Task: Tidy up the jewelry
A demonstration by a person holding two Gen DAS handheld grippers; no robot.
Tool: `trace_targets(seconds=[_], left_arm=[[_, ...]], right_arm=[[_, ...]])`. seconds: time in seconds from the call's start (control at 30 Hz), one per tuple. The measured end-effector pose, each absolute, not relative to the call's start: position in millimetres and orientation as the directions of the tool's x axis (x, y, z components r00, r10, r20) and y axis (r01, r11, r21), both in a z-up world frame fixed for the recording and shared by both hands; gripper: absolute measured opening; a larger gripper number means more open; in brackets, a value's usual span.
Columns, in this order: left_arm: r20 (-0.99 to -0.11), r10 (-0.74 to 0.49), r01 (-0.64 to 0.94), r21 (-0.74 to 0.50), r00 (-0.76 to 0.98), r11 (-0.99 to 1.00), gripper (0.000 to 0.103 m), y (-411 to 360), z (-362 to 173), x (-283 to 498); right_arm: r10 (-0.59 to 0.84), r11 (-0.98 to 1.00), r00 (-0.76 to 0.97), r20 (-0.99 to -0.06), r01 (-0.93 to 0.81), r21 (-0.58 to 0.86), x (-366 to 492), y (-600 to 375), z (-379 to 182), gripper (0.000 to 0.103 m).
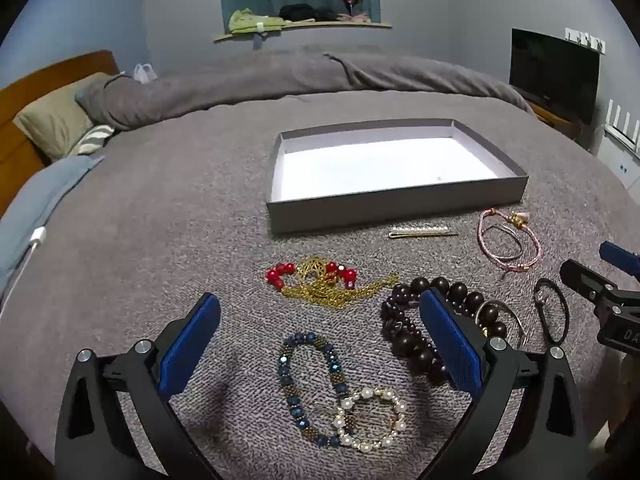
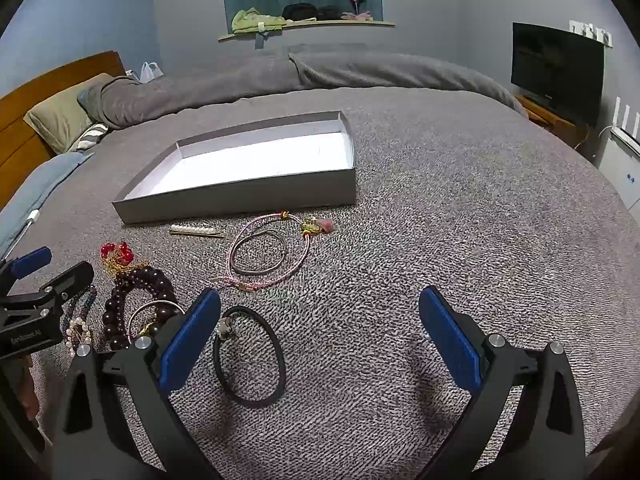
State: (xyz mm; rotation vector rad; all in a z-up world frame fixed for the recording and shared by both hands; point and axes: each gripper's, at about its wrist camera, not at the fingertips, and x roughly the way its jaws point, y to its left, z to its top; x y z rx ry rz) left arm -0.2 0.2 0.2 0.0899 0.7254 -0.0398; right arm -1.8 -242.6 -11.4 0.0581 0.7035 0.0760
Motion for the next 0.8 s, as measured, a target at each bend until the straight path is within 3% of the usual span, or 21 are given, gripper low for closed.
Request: trace_targets(seconds=[0.8], left_arm=[[-0.658,-0.012,0.058,0.048,0.753,0.997,0.099,7,5,1]], right_arm=[[0.07,0.997,0.774,-0.63,-0.041,0.06,-5,-239,-10,0.098]])
